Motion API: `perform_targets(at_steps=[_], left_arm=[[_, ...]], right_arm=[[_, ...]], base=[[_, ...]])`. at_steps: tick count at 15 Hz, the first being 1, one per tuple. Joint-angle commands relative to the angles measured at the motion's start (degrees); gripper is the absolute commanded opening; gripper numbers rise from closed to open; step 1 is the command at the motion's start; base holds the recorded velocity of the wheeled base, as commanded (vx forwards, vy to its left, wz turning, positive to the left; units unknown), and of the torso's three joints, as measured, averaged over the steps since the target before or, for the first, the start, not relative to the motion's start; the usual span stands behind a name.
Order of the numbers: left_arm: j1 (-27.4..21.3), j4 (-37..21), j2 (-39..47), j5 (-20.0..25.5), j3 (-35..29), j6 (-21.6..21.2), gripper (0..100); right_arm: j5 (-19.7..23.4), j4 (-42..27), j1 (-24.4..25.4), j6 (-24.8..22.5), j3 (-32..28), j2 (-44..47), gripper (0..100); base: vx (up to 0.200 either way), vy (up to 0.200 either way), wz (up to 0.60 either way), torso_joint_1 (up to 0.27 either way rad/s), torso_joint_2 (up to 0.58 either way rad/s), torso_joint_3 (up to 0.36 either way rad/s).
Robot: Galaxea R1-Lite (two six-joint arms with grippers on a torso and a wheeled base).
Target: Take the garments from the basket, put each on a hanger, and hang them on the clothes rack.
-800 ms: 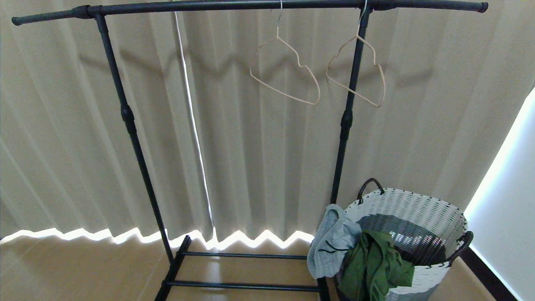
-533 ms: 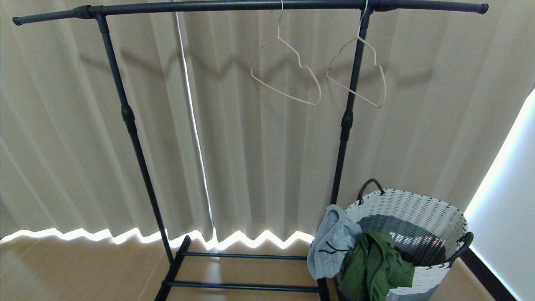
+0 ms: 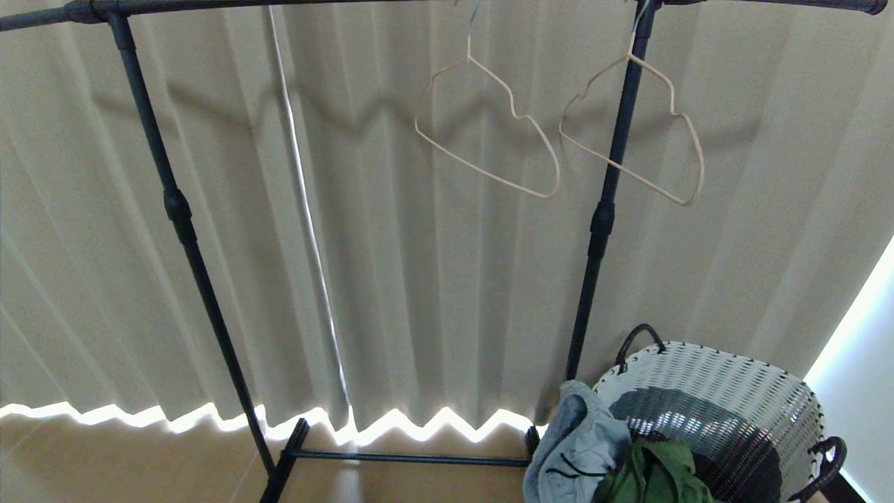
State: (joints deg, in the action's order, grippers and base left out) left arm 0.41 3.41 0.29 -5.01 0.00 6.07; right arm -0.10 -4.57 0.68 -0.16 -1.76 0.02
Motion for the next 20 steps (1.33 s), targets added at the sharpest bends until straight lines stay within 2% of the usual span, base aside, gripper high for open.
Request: perform_targets(at_steps=[1, 13, 19, 20], left_arm=[[0.02, 0.01, -0.03, 0.09, 0.0, -0.01, 100], [0.02, 0.01, -0.03, 0.09, 0.0, -0.01, 100], [0.02, 0.01, -0.03, 0.09, 0.0, -0.01, 100], [0.02, 0.01, -0.03, 0.09, 0.0, -0.01, 100]], right_arm=[[0.01, 0.0, 0.02, -0.02, 0.0, 0.06, 100], [0.1, 0.0, 0.02, -0.02, 0.0, 0.06, 100], [0.19, 0.0, 0.02, -0.11, 0.0, 0.06, 100], [0.27, 0.0, 0.02, -0.19, 0.0, 0.06, 100]], base=[[0.2, 0.0, 0.0, 0.002, 0.0, 0.002], [0.0, 0.0, 0.0, 0.0, 0.0, 0.0], [0.0, 0.2, 0.0, 0.0, 0.0, 0.001], [0.0, 0.0, 0.0, 0.0, 0.0, 0.0]])
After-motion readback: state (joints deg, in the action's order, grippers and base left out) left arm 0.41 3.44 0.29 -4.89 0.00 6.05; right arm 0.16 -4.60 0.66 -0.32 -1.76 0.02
